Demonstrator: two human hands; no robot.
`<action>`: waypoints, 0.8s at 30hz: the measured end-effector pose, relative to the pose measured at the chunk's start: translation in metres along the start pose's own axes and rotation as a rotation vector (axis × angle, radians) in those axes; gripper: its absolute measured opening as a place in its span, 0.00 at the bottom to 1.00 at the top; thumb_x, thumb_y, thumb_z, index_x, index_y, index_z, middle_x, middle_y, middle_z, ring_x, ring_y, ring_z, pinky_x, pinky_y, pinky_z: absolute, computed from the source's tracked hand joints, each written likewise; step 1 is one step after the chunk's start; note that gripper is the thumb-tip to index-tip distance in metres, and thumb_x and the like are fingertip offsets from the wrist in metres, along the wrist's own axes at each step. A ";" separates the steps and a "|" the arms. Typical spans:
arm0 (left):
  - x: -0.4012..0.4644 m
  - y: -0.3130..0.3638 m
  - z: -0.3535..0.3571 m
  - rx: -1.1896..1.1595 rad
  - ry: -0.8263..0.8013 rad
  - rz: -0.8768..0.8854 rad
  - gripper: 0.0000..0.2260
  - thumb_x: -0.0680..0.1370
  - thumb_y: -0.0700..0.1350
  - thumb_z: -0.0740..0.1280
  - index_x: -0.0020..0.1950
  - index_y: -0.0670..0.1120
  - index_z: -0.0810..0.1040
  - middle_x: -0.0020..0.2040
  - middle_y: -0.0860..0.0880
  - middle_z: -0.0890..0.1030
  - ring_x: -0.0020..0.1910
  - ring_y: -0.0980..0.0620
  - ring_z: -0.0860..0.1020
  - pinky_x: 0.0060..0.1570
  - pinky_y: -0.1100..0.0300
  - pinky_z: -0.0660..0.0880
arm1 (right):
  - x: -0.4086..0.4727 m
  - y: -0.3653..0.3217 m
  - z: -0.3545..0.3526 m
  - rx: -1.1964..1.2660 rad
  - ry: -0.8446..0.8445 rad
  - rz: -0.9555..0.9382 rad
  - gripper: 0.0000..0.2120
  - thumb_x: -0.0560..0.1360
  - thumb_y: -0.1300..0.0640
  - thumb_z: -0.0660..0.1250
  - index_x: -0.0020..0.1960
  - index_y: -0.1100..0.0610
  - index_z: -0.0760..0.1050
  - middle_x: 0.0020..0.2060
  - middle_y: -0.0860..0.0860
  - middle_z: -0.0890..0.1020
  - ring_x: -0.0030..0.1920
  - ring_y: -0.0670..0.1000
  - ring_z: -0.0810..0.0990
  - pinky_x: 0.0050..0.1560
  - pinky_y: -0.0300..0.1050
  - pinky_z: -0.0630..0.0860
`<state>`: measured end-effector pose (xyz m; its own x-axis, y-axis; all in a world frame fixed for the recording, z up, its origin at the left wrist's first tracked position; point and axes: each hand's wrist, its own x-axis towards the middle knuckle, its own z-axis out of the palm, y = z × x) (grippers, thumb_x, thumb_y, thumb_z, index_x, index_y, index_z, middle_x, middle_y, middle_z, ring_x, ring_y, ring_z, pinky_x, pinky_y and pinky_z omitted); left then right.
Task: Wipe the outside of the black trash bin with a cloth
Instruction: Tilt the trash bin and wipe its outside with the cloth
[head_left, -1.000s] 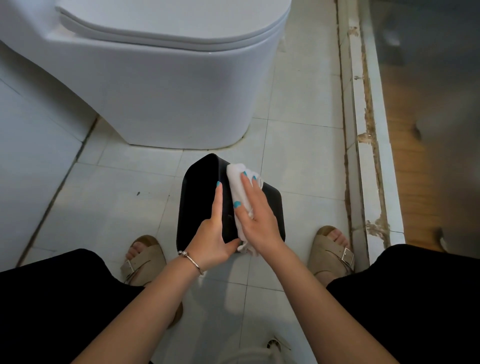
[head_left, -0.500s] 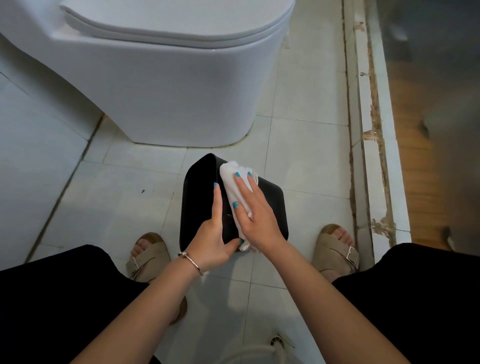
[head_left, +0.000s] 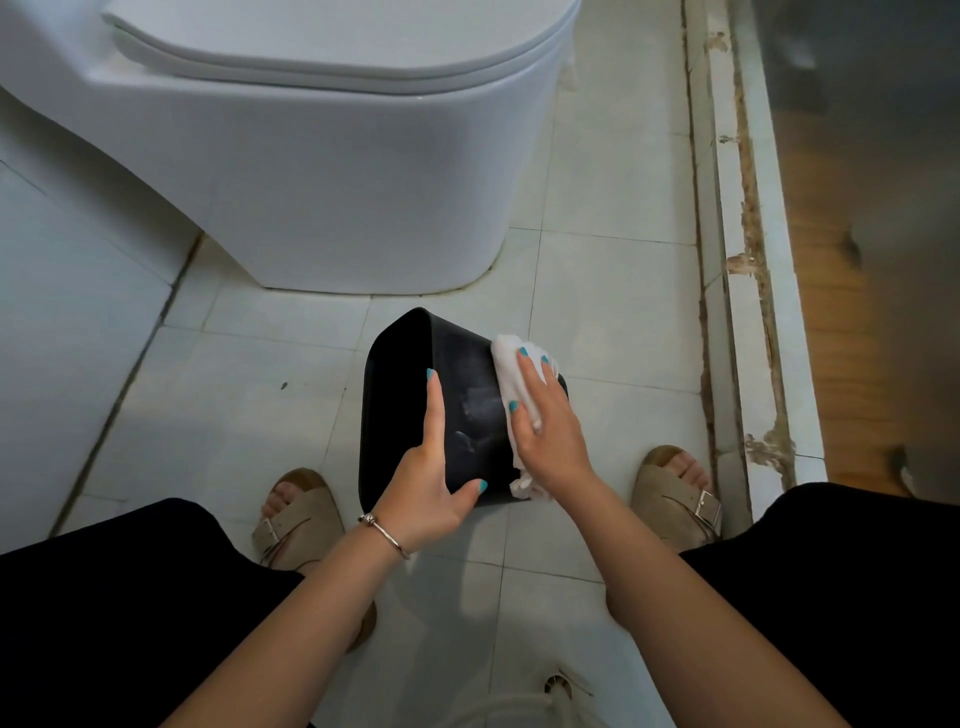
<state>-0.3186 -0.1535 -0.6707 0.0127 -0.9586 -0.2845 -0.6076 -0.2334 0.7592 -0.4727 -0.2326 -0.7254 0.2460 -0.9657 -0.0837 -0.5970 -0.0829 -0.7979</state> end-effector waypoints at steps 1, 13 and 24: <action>0.000 -0.001 0.000 -0.012 0.011 -0.008 0.55 0.73 0.41 0.72 0.70 0.62 0.24 0.47 0.45 0.82 0.37 0.51 0.81 0.42 0.59 0.80 | 0.000 0.007 0.000 0.000 0.003 0.020 0.28 0.81 0.56 0.56 0.75 0.37 0.51 0.78 0.44 0.54 0.77 0.44 0.49 0.67 0.38 0.58; 0.001 -0.002 -0.004 -0.191 0.003 -0.074 0.53 0.72 0.37 0.73 0.74 0.62 0.33 0.56 0.73 0.63 0.49 0.76 0.73 0.49 0.78 0.70 | 0.001 0.041 -0.001 0.068 0.033 0.256 0.30 0.79 0.56 0.61 0.76 0.37 0.55 0.77 0.44 0.57 0.77 0.46 0.54 0.66 0.39 0.59; 0.008 0.015 0.007 -0.117 0.009 0.010 0.53 0.72 0.38 0.72 0.72 0.61 0.29 0.56 0.52 0.75 0.45 0.54 0.81 0.51 0.60 0.78 | -0.002 -0.004 -0.009 0.198 -0.027 0.009 0.31 0.77 0.54 0.63 0.71 0.29 0.56 0.76 0.44 0.61 0.76 0.43 0.56 0.72 0.37 0.56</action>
<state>-0.3329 -0.1639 -0.6654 0.0151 -0.9622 -0.2719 -0.5110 -0.2412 0.8250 -0.4775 -0.2327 -0.7167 0.2634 -0.9589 -0.1054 -0.4381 -0.0216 -0.8987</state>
